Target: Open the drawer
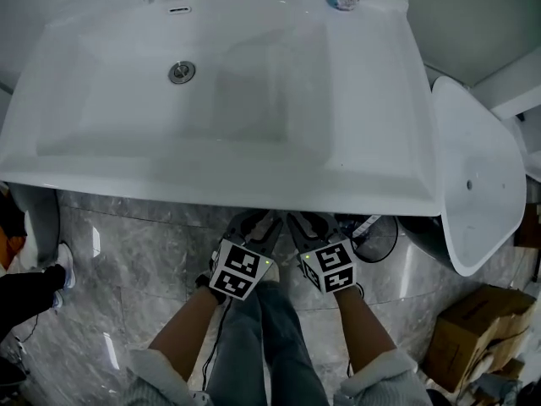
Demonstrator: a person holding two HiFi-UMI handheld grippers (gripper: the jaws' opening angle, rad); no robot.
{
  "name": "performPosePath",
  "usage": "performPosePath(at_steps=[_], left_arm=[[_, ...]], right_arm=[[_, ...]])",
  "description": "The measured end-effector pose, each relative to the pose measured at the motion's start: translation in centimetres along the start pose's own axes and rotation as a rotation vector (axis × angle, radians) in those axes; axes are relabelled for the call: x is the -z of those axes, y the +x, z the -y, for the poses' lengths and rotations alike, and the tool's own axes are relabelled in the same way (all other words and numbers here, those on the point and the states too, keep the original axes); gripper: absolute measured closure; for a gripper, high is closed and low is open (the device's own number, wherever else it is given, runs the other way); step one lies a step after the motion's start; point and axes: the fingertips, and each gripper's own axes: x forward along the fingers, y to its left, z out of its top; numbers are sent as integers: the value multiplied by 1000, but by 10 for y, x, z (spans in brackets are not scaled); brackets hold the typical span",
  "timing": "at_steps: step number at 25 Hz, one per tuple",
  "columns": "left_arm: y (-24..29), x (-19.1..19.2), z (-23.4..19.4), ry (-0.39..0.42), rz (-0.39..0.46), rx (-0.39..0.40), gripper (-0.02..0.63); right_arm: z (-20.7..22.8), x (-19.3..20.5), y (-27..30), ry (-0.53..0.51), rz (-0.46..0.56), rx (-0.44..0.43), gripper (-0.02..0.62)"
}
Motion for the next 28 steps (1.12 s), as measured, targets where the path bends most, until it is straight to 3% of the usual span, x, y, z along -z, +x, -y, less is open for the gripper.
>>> performPosePath(at_steps=[7,13,20,28], left_arm=[[25,5,0,74,-34,5,491],[43,5,-10,177,-53,-49,500],[49,1,0,323,-83,4,562],[51,1,1,291,-89,20,566]], right_arm=[[10,7,11,-77,-39,8,494],[14,10,24,-168,-75,56,502],[12,8,26,-373,-111,49,552],[12,7,27,-486,-129,-41,554]])
